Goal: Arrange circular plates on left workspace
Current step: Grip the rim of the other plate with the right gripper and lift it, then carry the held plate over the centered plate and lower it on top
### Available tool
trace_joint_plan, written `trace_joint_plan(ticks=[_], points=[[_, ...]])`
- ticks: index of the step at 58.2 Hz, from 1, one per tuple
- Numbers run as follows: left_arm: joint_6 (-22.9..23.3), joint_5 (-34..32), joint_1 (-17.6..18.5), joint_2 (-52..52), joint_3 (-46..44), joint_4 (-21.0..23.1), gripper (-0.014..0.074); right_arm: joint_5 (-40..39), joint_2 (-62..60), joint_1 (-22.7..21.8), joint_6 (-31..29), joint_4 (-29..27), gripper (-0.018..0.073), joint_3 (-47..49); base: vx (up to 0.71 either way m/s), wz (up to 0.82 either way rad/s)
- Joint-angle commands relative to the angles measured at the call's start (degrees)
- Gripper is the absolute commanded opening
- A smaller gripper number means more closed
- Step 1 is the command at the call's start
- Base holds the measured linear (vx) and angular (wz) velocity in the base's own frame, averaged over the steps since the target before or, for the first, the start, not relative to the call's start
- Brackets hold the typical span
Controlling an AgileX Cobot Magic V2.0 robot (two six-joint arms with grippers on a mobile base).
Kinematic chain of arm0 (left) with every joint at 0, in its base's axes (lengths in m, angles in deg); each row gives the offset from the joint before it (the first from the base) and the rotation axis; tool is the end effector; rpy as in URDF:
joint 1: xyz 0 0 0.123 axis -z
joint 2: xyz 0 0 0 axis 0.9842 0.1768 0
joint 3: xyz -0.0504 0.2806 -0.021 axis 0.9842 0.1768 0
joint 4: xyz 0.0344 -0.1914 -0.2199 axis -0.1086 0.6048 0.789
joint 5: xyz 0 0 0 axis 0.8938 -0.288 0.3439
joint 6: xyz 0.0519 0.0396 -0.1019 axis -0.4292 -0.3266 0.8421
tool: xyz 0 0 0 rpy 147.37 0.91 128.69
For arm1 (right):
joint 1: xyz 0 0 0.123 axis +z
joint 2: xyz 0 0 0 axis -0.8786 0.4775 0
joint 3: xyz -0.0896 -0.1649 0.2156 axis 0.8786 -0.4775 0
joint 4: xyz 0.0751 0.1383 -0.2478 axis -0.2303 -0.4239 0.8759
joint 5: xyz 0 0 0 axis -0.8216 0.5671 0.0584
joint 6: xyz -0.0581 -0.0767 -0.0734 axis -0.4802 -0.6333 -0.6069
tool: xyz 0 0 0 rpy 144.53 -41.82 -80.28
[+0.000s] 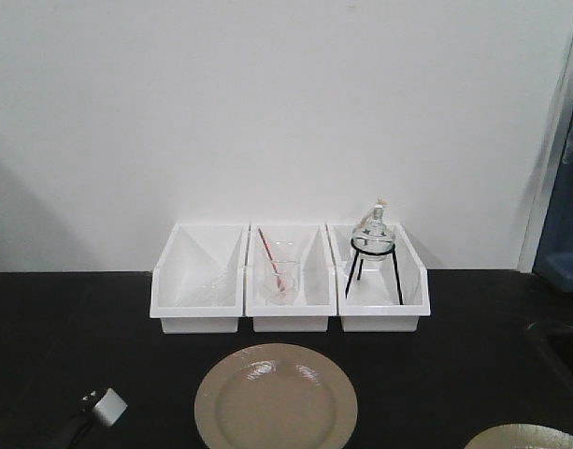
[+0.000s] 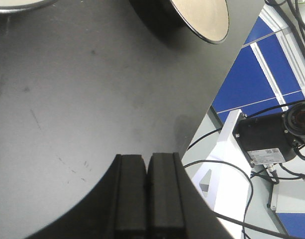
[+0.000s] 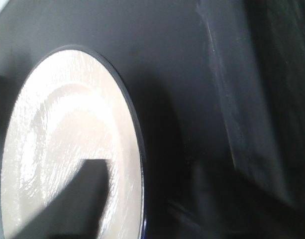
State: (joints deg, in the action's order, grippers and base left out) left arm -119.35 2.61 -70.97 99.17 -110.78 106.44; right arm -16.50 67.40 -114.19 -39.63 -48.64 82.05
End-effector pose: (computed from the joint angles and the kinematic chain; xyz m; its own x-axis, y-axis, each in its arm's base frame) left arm 0.2632 -0.1438 0.1699 -0.8392 0.2360 -0.4900 0.5409 0.4556 -0.7070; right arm 0.2733 -0.2098 0.0991 -0.8298 0.4368 -0.3474 0.1106 0.7389 0.6647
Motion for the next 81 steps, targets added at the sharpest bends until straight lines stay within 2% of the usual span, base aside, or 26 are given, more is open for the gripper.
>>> trace_joint_plan(ticks=[1,9,23,30,39,43,49,57,63,71,79,81], points=[[-0.16,2.14,0.28,-2.16,-1.06,3.3,0.0,2.45,-2.1,1.15,-0.75,-3.58,0.0602,1.49,0.0,0.0],[-0.16,2.14,0.28,-2.16,-1.06,3.38,-0.0001,2.06,-0.96,4.92,-1.04,-3.91,0.0608,1.49,0.0,0.0],[-0.16,3.0,0.28,-2.16,-1.06,3.43,-0.0001,2.18,3.53,10.52,-0.28,-3.91,0.0503,1.49,0.0,0.0],[-0.16,4.04,0.28,-2.16,-1.06,3.43,-0.0001,2.1,4.94,10.98,-0.02,-4.03,0.0353,1.49,0.0,0.0],[-0.1,4.25,0.28,-2.16,-1.06,3.45,-0.0001,2.43,4.5,10.98,-0.29,-4.62,-0.0017,1.49,0.0,0.0],[-0.1,4.02,0.28,-2.16,-1.06,3.5,-0.0001,2.88,4.15,10.98,-0.3,-6.05,-0.0013,1.49,0.0,0.0],[-0.1,3.78,0.28,-2.16,-1.06,3.5,-0.0001,4.4,3.24,10.98,-0.3,-11.33,-0.0008,1.49,0.0,0.0],[-0.1,3.16,0.28,-2.16,-1.06,3.52,-0.0001,8.06,1.59,11.46,0.13,-23.34,-0.0005,1.49,0.0,0.0],[0.09,2.11,0.28,-2.16,-1.06,3.52,-0.0001,9.24,-0.15,14.31,1.36,-29.57,-0.0005,1.49,0.0,0.0],[1.07,1.36,0.28,-2.16,-1.06,3.52,-0.0001,8.86,-2.24,21.75,2.02,-36.84,-0.0005,1.49,0.0,0.0],[1.13,1.24,0.28,-2.16,-1.06,3.47,-0.0001,5.86,-2.86,32.9,2.22,-47.27,-0.0005,1.49,0.0,0.0],[1.12,1.3,0.28,-2.16,-1.06,3.47,-0.0001,4.07,-2.86,35.15,2.48,-47.27,-0.0005,1.75,0.0,0.0]])
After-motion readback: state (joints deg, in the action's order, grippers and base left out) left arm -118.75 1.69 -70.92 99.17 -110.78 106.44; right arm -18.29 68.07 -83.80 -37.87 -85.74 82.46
